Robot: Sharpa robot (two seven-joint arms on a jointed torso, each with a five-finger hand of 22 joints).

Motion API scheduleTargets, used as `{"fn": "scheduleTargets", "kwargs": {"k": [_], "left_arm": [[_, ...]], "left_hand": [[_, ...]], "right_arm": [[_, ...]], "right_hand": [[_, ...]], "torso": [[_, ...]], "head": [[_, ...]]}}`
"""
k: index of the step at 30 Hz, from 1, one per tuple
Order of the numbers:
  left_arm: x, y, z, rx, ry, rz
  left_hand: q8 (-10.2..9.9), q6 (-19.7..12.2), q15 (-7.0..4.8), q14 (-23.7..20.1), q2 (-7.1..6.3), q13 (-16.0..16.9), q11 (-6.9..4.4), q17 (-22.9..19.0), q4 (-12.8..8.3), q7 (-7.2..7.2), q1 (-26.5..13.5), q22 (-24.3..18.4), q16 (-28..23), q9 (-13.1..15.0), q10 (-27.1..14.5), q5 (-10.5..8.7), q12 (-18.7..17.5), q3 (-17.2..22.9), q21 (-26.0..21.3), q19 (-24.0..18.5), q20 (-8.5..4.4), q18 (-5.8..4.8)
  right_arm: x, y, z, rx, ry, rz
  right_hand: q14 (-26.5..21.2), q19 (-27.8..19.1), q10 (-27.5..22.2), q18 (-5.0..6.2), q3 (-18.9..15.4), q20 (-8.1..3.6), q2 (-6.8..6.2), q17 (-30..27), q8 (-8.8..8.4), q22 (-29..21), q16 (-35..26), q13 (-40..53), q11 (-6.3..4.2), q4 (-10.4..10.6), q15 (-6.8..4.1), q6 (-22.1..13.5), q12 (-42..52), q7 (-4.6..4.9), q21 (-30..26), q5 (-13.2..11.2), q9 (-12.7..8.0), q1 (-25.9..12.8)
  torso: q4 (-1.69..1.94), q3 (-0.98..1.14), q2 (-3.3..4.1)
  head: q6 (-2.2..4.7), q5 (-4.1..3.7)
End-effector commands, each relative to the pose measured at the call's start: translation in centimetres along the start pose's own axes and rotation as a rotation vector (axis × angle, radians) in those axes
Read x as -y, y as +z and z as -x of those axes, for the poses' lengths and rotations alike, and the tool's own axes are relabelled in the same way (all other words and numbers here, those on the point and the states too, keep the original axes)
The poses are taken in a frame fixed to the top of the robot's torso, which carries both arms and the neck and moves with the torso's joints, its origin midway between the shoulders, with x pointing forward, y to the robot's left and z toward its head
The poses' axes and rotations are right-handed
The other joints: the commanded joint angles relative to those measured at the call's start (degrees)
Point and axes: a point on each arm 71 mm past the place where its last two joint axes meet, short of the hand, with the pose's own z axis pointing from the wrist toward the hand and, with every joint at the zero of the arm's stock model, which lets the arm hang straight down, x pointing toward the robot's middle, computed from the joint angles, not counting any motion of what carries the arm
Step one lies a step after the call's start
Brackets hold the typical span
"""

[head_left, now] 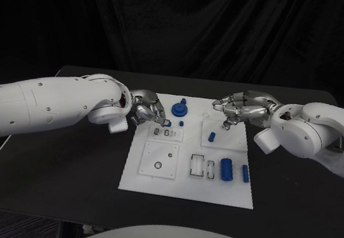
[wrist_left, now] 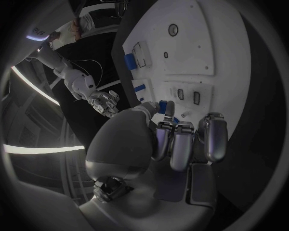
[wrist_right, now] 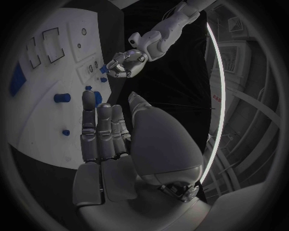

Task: Assemble the parts on the task board

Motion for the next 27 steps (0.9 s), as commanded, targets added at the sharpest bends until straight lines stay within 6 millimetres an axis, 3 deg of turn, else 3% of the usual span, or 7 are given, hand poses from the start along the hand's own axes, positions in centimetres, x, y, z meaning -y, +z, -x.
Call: {"fn": "scheduleTargets", "kwargs": {"k": [1,27], "left_arm": [[-0.03,0.17,-0.29,-0.051,0.019,0.058],[-0.04,0.66,-0.96,-0.099,0.043,0.176]], "left_hand": [[-0.3,0.1,-0.38,6.1,0.2,11.3,-0.05,15.1,-2.7,-0.31,-0.6,3.2,0.1,0.2,0.1,-0.2,0.0,3.0,0.2,0.4,0.12,-0.95],[-2.0,0.7,-0.67,6.1,0.33,11.0,-0.26,15.1,-3.1,-0.45,-2.3,3.2,0.1,0.8,-0.1,-0.47,-0.3,4.2,-0.1,1.3,-0.16,-0.96]], "right_arm": [[0.1,-0.06,-0.22,-0.023,-0.007,-0.021],[0.38,0.13,-0.26,-0.044,-0.01,-0.043]], "right_hand": [[-0.2,0.0,-0.2,0.51,-0.3,0.21,-0.04,0.0,0.2,1.2,0.3,0.0,0.09,0.1,-0.01,0.2,0.4,0.22,0.3,0.3,0.0,0.5],[-1.1,0.0,-0.2,0.54,-0.2,0.18,0.13,-1.5,1.08,1.1,-0.3,-1.0,0.04,0.1,-0.07,0.3,0.3,0.19,0.4,0.9,-0.8,1.7]], "torso": [[0.06,-0.06,-0.05],[0.01,0.07,-0.06]], "head": [[0.01,-0.08],[0.01,-0.13]]}}
